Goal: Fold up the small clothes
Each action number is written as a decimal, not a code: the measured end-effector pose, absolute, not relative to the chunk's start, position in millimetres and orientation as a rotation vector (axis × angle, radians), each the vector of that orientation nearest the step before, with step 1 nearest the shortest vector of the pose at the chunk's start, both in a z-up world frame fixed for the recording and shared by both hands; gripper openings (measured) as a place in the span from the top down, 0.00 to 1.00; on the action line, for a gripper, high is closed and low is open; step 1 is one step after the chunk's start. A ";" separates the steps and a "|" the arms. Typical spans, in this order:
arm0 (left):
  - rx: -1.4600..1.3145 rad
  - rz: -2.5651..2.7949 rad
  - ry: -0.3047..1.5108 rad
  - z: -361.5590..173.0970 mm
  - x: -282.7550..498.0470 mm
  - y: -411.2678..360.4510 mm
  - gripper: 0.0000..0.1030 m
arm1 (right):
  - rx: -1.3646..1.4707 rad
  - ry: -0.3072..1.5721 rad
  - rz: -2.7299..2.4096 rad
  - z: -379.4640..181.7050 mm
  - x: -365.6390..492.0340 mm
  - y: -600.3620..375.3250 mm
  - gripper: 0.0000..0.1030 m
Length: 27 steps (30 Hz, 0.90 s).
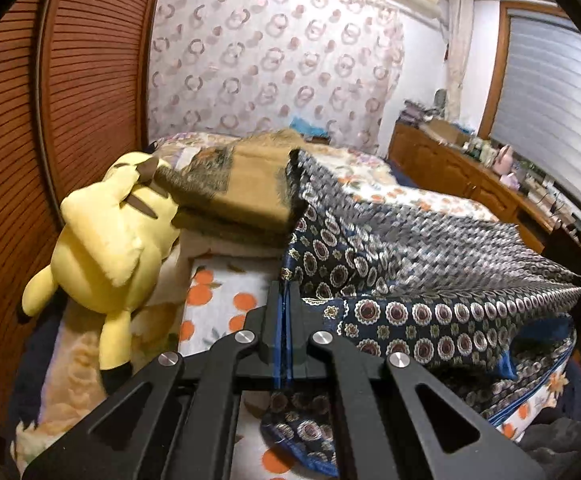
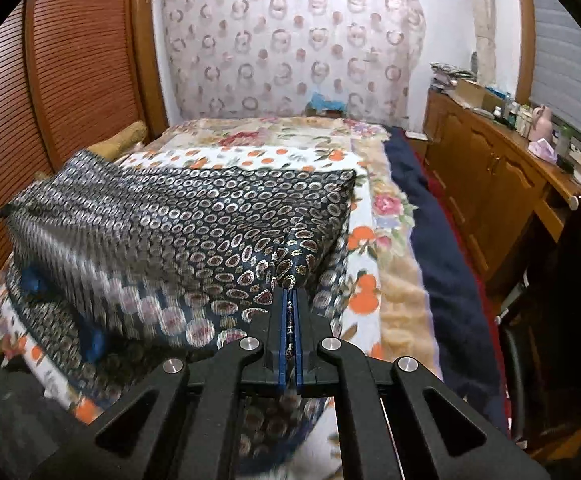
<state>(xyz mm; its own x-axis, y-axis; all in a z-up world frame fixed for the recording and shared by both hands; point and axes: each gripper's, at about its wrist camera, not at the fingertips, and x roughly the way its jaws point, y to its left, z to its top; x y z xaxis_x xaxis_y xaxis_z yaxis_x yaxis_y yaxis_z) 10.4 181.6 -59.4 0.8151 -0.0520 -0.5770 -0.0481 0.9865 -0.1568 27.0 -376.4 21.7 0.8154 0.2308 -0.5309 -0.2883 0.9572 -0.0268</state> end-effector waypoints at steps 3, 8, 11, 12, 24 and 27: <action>-0.169 0.016 0.660 -70.6 15.2 181.7 0.98 | -0.138 0.607 0.263 6.5 27.4 -371.2 0.97; -0.112 0.036 0.677 -74.0 10.7 171.5 0.59 | -0.119 0.603 0.226 6.4 37.5 -367.8 0.80; -0.104 0.006 0.668 -72.2 2.2 163.4 0.38 | -0.108 0.568 0.247 17.6 38.6 -358.0 0.71; -0.099 0.000 0.665 -72.1 -0.6 159.7 0.31 | -0.110 0.562 0.257 17.5 33.8 -353.1 0.70; -0.117 0.018 0.698 -86.5 8.4 155.3 0.22 | -0.155 0.563 0.324 1.9 50.7 -305.9 0.49; -0.116 0.033 0.706 -90.4 12.0 158.2 0.22 | -0.144 0.571 0.322 -6.4 61.0 -300.3 0.49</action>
<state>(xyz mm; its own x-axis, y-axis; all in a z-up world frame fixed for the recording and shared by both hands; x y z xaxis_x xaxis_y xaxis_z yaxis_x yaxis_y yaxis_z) 12.0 158.2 -90.4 0.7607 -0.0089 -0.6491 -0.0695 0.9930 -0.0951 61.0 -300.3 -6.4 0.7928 0.2589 -0.5518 -0.3381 0.9401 -0.0447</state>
